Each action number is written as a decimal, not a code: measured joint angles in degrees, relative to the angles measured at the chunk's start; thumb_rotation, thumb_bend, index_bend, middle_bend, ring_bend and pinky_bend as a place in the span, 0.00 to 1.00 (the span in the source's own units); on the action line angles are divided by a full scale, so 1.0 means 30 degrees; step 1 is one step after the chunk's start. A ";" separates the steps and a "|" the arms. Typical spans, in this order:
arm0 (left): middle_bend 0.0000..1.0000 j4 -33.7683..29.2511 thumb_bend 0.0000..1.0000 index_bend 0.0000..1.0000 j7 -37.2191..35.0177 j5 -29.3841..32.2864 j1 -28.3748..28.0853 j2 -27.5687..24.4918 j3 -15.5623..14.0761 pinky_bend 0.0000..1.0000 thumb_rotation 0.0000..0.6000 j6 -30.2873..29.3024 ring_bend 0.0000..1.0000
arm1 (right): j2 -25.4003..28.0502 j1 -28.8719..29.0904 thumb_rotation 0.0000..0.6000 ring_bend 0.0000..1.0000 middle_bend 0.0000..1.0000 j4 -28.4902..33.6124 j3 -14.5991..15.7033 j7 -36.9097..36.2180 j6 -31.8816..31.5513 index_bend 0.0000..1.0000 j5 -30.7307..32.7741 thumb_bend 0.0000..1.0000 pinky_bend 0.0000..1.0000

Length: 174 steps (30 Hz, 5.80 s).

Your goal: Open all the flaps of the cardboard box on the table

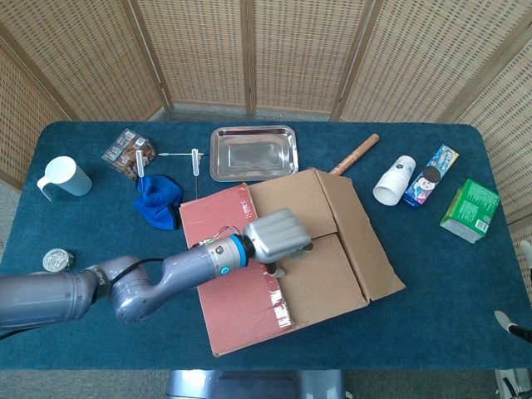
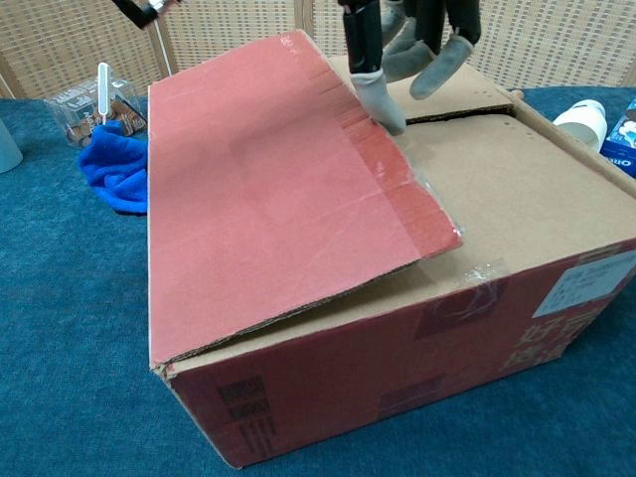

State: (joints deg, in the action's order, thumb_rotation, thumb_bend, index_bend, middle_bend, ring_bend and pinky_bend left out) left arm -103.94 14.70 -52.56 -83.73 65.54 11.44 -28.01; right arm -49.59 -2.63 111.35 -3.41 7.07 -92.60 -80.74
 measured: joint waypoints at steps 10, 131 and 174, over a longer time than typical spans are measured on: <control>0.69 -0.0147 0.00 0.56 0.0135 -0.0237 -0.0011 0.0323 -0.0180 0.61 0.95 -0.1505 0.54 | 0.0038 -0.0116 1.00 0.00 0.00 0.0158 0.0003 0.0039 0.0059 0.00 -0.0128 0.00 0.00; 0.81 -0.7769 0.00 0.64 -1.8838 -1.8293 1.0588 -1.6962 0.1458 0.63 0.69 0.1082 0.62 | 0.0124 -0.0322 1.00 0.00 0.00 0.1105 0.0285 0.1585 0.0716 0.00 -0.0569 0.00 0.00; 0.00 -0.2504 0.00 0.18 -0.5385 -1.4060 1.1498 -0.3697 0.0315 0.13 0.69 -0.2897 0.00 | 0.0600 -0.0268 1.00 0.00 0.00 0.1307 0.0550 0.1106 0.1260 0.00 -0.0584 0.00 0.00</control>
State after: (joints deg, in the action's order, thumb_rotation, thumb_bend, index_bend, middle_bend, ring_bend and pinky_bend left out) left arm -111.45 -1.46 -94.74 -49.23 54.45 12.39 -36.70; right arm -47.79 -3.43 115.28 -1.76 10.38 -88.82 -82.49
